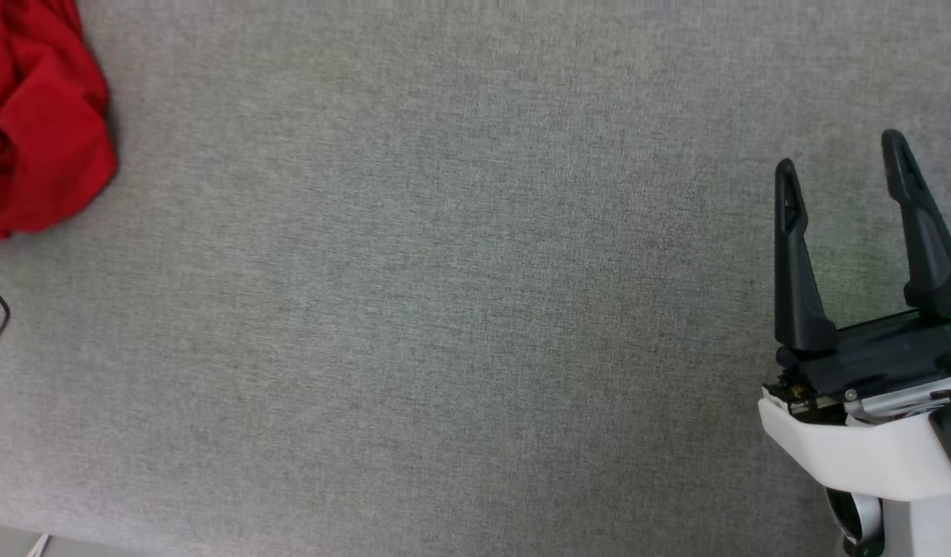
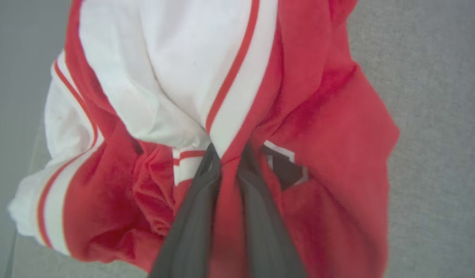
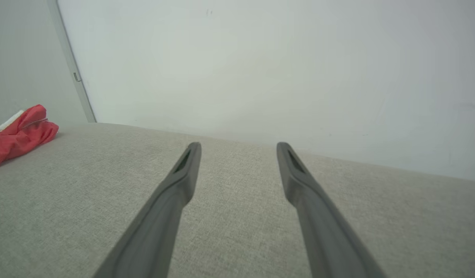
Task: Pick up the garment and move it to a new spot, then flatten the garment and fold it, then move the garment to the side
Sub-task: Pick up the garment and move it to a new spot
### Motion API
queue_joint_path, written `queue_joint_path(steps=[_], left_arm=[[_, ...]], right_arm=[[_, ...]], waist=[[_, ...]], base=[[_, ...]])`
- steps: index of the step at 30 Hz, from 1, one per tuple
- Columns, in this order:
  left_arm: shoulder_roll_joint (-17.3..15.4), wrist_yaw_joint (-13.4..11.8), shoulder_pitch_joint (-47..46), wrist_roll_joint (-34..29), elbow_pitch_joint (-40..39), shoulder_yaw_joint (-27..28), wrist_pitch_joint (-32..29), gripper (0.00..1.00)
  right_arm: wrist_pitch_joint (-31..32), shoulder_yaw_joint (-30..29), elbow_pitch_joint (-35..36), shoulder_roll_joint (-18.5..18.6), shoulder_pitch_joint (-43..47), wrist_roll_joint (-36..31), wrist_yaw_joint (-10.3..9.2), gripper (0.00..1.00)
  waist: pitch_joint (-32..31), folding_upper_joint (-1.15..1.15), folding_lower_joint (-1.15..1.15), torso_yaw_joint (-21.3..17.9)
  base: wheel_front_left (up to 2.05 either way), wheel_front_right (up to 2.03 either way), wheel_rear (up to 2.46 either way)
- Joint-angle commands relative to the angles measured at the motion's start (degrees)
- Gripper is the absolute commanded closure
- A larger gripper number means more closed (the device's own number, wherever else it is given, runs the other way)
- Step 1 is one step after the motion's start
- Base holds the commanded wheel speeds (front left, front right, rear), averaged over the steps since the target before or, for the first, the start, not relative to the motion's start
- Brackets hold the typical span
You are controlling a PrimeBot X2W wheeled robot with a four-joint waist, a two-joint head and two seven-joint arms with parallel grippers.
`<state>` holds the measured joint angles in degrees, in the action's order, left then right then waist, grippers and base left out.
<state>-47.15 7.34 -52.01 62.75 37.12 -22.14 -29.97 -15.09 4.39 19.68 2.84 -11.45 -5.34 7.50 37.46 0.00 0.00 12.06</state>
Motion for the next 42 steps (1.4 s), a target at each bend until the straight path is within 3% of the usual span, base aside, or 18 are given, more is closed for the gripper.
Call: queue_joint_path(steps=[1,9,17,25,31,36,42], left_arm=[[-1.1,0.1,-1.1,-0.4,-0.7,-0.7,1.2,1.0],[-5.6,0.0,-5.6,-3.0,-6.2,-6.4,6.6,1.0],[-7.5,0.0,-11.5,-5.8,-14.1,-12.3,8.5,1.0],[-5.8,0.0,-19.8,-9.3,-23.9,-18.6,7.4,1.0],[-3.4,0.0,-24.8,-9.9,-31.3,-23.5,5.5,1.0],[-1.1,0.0,-24.0,-10.1,-37.4,-27.6,5.2,1.0],[3.6,0.0,-18.1,-10.3,-40.7,-34.6,6.0,1.0]], right_arm=[[-0.1,0.4,-0.3,0.1,-0.1,0.8,-0.02,0.0],[-0.1,1.0,-1.8,0.1,0.5,3.7,-0.02,0.0],[-0.1,0.9,-2.9,0.1,1.5,6.2,-0.02,0.0],[-0.1,0.6,-3.9,0.1,2.2,9.0,-0.02,0.0],[-0.1,0.3,-4.1,0.1,2.5,11.3,-0.02,0.0],[-0.1,-0.7,-4.7,0.0,3.4,12.0,-0.02,0.0],[-0.1,-2.6,-5.3,0.0,4.3,12.3,-0.02,0.0]], waist=[[-1.8,0.0,0.0,0.2],[-7.9,0.0,0.0,-0.1],[-12.2,0.0,0.0,-1.2],[-15.4,0.0,0.0,-4.3],[-16.4,0.0,0.0,-9.9],[-16.7,0.0,0.0,-15.0],[-16.7,0.0,0.0,-17.5]], base=[[0.0,0.0,0.0],[0.0,0.0,0.0],[0.0,0.0,0.0],[0.0,0.0,0.0],[0.0,0.0,0.0],[0.0,0.0,0.0],[0.0,0.0,0.0]])
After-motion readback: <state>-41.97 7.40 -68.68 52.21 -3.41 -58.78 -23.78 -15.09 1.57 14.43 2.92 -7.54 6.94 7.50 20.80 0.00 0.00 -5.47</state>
